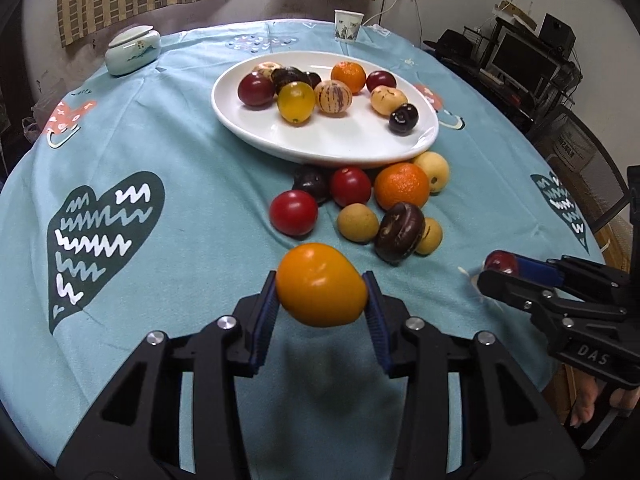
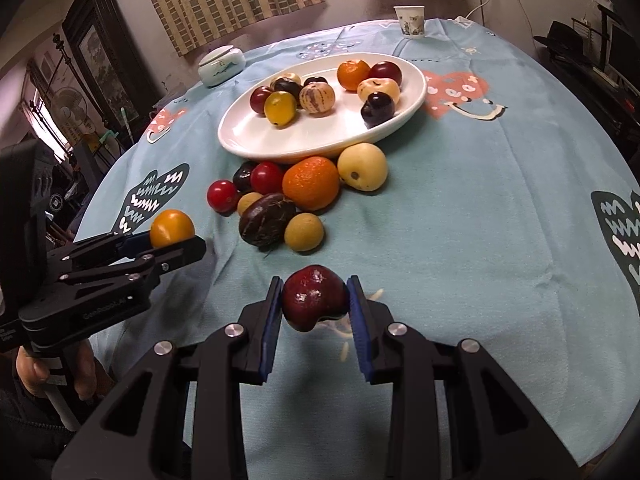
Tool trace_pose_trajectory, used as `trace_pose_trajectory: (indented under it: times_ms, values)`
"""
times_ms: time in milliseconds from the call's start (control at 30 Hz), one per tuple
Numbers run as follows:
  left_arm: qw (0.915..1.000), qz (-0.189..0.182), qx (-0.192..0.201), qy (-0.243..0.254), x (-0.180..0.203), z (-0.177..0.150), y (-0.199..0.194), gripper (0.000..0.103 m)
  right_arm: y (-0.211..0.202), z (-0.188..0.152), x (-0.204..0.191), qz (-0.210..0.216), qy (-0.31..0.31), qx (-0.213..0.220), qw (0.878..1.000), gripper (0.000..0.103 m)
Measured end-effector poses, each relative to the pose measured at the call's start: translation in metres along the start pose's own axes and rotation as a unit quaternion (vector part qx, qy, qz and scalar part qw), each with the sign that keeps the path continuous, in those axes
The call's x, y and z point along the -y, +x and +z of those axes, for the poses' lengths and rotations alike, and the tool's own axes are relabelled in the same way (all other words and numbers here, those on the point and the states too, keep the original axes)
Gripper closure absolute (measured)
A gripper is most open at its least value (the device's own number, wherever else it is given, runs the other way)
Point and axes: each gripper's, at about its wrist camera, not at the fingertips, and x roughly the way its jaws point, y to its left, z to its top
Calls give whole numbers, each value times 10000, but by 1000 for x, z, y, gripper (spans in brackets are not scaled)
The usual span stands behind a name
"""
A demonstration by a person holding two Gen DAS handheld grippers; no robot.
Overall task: Organize fruits
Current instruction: 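Carry the apple and orange tomato onto the plate and open both tools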
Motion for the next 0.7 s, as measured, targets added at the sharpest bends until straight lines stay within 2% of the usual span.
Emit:
trace_pose_trajectory:
  times_ms: [467,600,700]
  values:
    - [9998,13,173,-98,-18,15,-15,61,-1,15,-17,125,-240,89,9996,70]
    - [9995,130,272,-11,-22,40,-14,61,1,37,-24,165,-420,182,9988,70]
    - [9991,174,385,31,-27,73,-10,61,5,62,-29,174,-545,297,9979,70]
